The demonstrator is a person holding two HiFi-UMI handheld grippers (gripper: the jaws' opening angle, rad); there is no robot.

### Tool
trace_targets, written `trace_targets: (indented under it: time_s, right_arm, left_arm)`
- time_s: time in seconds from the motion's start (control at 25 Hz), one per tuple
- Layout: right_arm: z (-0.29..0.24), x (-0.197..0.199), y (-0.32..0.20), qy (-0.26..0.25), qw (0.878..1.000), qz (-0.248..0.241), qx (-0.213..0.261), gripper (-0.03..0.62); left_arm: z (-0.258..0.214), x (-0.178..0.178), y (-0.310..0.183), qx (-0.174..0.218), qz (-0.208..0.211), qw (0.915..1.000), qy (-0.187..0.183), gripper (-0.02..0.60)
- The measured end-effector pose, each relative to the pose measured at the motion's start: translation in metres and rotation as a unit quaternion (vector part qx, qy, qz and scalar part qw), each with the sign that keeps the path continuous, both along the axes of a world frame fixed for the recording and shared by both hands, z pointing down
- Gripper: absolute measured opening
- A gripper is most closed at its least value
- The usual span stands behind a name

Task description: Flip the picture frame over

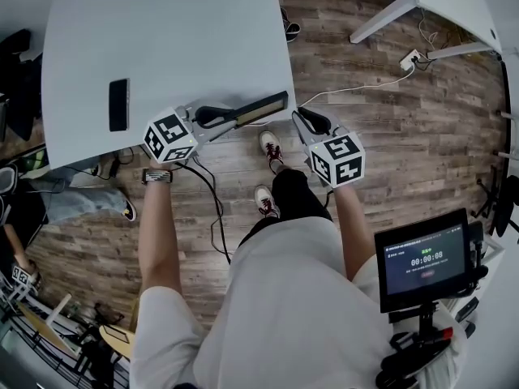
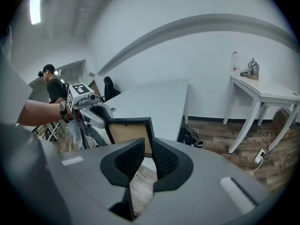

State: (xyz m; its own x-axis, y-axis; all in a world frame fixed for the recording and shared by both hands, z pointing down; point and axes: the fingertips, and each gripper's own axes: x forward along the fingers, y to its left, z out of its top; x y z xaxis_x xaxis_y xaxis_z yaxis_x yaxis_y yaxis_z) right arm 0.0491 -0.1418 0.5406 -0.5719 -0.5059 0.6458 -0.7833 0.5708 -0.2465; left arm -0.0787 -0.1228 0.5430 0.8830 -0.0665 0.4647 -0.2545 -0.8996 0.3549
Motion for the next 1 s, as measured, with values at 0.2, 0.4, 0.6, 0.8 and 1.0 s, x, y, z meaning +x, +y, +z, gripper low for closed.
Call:
trace_targets:
  time_s: [0.2, 0.4, 0.6, 0.8, 1.0]
  right_arm:
    - [0.0, -0.001, 0.0, -0.002, 1.0, -0.003, 0.001, 0.051]
    - [0.0, -0.002, 0.002, -0.003, 1.0, -0.005, -0.001, 0.051]
    - [0.001, -0.006, 0.004, -0.004, 1.0, -0.01, -0.004, 0.051]
    - [0.004, -0.008, 0.006, -0.003, 1.0, -0.013, -0.009, 0.051]
    - [0.007, -0.01, 0.006, -0.002, 1.0, -0.014, -0.013, 0.051]
  left_arm:
    - [0.0, -0.004, -0.007, -0.004, -0.013, 0.9997, -0.019, 0.074]
    - [0.001, -0.009, -0.015, -0.033, -0.011, 0.9987, -0.038, 0.075]
    - [0.005, -0.014, -0.024, -0.062, 0.0, 0.9967, -0.051, 0.083]
    - [0.011, -0.019, -0.03, -0.103, -0.01, 0.9937, -0.043, 0.092]
    - [0.019, -0.024, -0.038, -0.169, -0.017, 0.9853, -0.015, 0.095]
